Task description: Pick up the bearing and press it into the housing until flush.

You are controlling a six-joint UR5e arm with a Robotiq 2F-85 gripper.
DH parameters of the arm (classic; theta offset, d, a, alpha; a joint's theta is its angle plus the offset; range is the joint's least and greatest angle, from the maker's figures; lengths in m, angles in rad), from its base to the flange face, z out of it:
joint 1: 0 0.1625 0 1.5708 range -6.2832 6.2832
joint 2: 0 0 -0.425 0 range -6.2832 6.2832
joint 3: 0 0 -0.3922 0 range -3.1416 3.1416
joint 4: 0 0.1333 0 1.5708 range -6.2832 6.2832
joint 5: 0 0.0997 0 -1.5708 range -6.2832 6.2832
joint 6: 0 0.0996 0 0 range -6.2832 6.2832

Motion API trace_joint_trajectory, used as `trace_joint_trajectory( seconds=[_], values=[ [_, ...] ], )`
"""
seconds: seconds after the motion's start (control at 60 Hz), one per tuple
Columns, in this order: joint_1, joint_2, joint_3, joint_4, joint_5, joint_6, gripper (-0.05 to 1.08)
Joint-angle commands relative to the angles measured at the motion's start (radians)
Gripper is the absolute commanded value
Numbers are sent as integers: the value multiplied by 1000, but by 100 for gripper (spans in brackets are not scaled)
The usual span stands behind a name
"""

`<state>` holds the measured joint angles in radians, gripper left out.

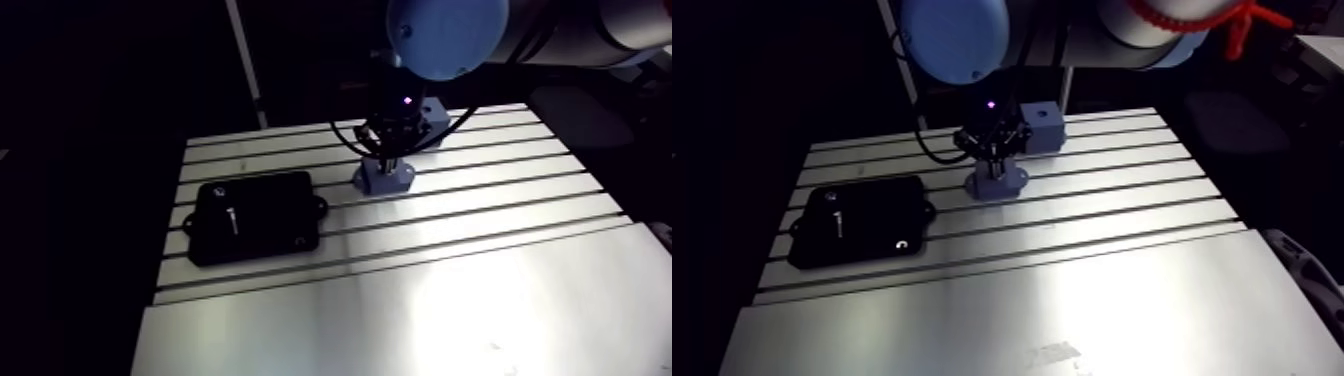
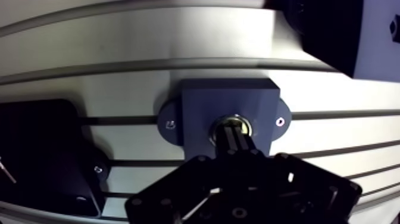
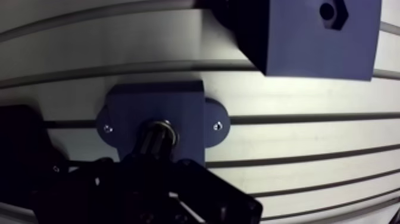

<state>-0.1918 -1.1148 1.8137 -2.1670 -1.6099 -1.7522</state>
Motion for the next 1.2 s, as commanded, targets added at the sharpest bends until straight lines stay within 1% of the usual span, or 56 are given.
trace_joint_trajectory(
  seconds=[0.017, 0.283, 0.367, 0.45, 0.633, 0.65, 0.667, 0.683, 0.7, 0.717, 0.733, 0.75, 0.767, 0.783, 0.8, 0.833, 0.85, 0.867, 0.9, 0.983, 1.0, 1.017, 1.033, 1.05, 1.083, 1.1, 1.15, 1.2],
  values=[
    [0, -1, -1, 1, 0, 0, 108],
    [1, -18, -9, 6, 1, 1, 108],
    [3, -47, -13, 12, 1, 1, 108],
    [3, -61, -16, 18, 0, 1, 108],
    [4, -108, -24, 79, 0, 0, 106],
    [5, -118, -32, 106, 0, 0, 99],
    [5, -118, -32, 106, 0, 0, 99],
    [5, -129, -42, 144, 0, 1, 76],
    [5, -129, -42, 144, 0, 1, 76],
    [7, -142, -56, 193, 0, 1, 37],
    [7, -142, -56, 193, 0, 1, 37],
    [12, -155, -71, 240, -3, 1, 4],
    [12, -155, -71, 240, -3, 1, 4],
    [13, -173, -83, 275, 0, 1, 1],
    [13, -173, -83, 275, 0, 1, 1],
    [15, -207, -107, 306, -1, 1, 0],
    [15, -207, -107, 306, -1, 1, 0],
    [15, -222, -119, 313, 0, 0, 0],
    [15, -234, -132, 321, 1, 0, 0],
    [17, -250, -160, 362, 0, 0, 0],
    [17, -255, -178, 395, 1, 0, 0],
    [17, -255, -178, 395, 1, 0, 0],
    [18, -262, -196, 430, 0, -2, 0],
    [18, -262, -196, 430, 0, -2, 0],
    [30, -277, -234, 487, 1, -10, 0],
    [30, -277, -234, 487, 1, -10, 0],
    [36, -290, -273, 519, 2, -11, 0],
    [38, -293, -290, 528, 3, -11, 0]
  ],
)
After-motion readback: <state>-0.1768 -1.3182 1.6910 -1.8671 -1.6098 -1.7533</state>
